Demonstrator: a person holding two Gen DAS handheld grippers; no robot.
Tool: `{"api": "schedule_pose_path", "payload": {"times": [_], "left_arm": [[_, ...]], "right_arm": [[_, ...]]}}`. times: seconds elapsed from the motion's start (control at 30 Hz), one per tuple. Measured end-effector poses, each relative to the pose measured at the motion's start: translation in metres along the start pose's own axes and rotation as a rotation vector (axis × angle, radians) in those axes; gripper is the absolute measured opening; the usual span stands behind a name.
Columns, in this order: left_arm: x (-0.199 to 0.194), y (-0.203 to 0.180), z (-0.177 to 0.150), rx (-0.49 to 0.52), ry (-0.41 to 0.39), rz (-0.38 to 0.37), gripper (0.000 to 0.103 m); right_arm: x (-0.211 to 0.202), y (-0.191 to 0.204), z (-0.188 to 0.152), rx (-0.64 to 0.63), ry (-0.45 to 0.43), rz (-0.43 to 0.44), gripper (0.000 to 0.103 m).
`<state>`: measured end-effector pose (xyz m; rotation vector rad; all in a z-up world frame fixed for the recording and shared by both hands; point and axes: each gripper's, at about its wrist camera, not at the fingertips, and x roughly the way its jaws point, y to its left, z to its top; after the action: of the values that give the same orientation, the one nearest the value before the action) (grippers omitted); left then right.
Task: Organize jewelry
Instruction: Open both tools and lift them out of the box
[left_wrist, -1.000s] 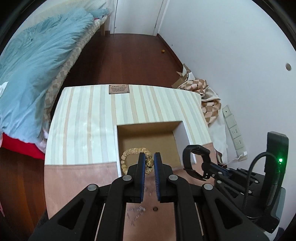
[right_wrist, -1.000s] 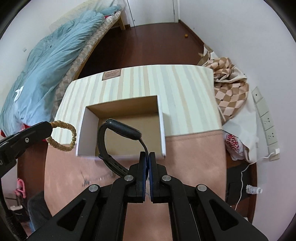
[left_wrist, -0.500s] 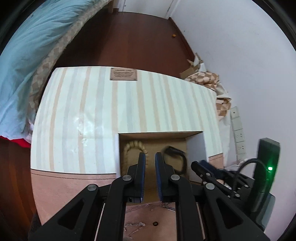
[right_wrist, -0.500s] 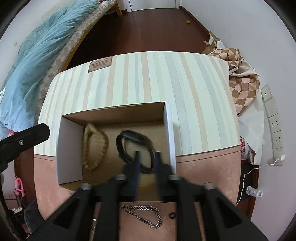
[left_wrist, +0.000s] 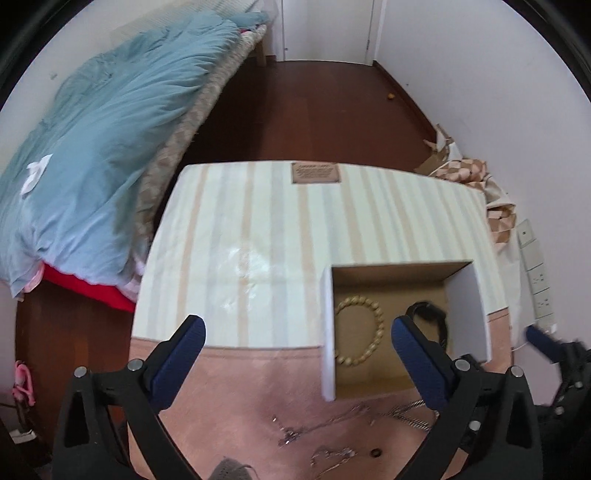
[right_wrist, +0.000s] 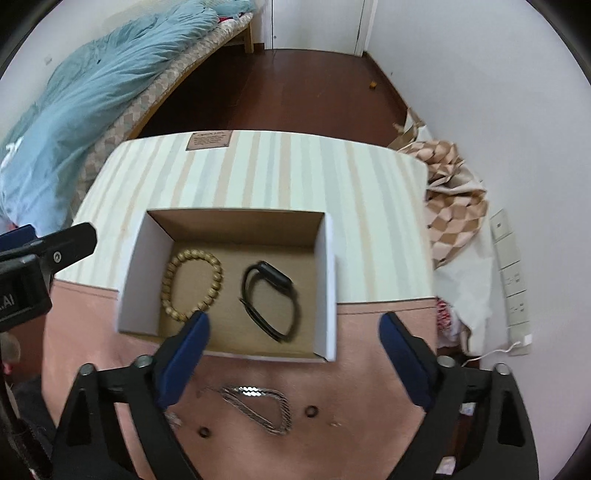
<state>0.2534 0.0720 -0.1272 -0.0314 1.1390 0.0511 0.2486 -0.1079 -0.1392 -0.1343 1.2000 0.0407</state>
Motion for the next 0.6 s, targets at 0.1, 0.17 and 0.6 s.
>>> {"api": "schedule_pose_path", "payload": {"times": [0.1,0.17,0.6], "left_arm": [[-0.001,-0.002,-0.016,0.009,-0.005,0.022,0.103],[-0.002,-0.005,-0.025,0.013,-0.002,0.027,0.103],[-0.044,-0.016,-0.059,0.019,-0.062,0.039,0.103]], "right_arm": [[-0.003,-0.006,-0.01,0.005,0.0,-0.014,0.097],[-0.005,-0.01,-0.015,0.013,0.006,-0.015,0.097],[-0.062,-0.023,-0.044,0.041,-0.094,-0.035,0.097]]}}
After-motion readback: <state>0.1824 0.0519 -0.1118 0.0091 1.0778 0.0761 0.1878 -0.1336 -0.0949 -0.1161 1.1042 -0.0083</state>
